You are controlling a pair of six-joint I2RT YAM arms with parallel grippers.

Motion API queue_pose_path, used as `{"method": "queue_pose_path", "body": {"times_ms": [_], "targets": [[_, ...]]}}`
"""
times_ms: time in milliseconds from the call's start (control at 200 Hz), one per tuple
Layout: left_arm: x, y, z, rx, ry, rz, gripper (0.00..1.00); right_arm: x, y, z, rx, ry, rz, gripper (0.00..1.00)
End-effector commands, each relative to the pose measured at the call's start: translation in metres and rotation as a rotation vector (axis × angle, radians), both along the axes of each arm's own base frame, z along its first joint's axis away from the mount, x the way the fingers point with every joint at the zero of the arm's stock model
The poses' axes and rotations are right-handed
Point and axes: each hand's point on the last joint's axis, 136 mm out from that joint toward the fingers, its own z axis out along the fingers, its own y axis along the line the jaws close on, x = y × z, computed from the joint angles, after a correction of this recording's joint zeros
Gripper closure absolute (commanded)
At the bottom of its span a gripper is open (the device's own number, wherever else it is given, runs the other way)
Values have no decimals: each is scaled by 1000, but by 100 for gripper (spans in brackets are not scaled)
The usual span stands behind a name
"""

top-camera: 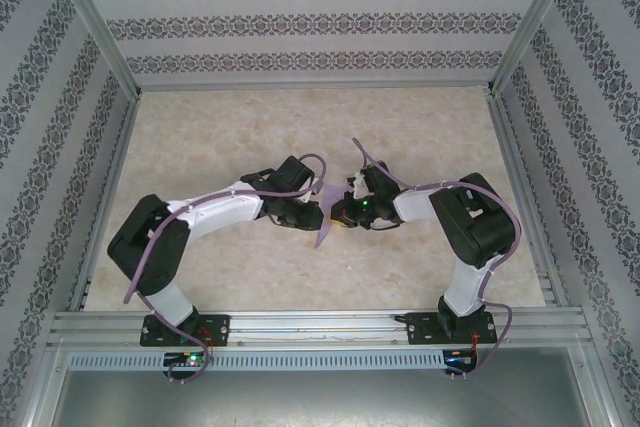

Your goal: Fold a paper plane with a square sheet of paper (fold left side to right side)

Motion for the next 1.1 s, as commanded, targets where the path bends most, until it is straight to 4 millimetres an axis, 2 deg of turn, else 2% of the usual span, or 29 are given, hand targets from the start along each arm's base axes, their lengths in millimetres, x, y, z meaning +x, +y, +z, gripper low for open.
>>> {"method": "queue_pose_path", "body": {"times_ms": [0,230,510,695,1099], "targets": [[-18,-12,0,-129,132,13,84,-21,-27,-54,-220,81,-30,100],[-17,-28,-9,-213,182,18,87,-23,-27,-58,-233,86,-27,100],[-10,-35,-23,-206,196,9,88,-24,-29,-59,-247,89,-24,100],[-6,-29,-35,-166,190,28,88,-26,-31,-61,-267,90,-13,100],[-6,-20,-45,-161,208,62,87,-29,-38,-65,-328,88,17,100]]}}
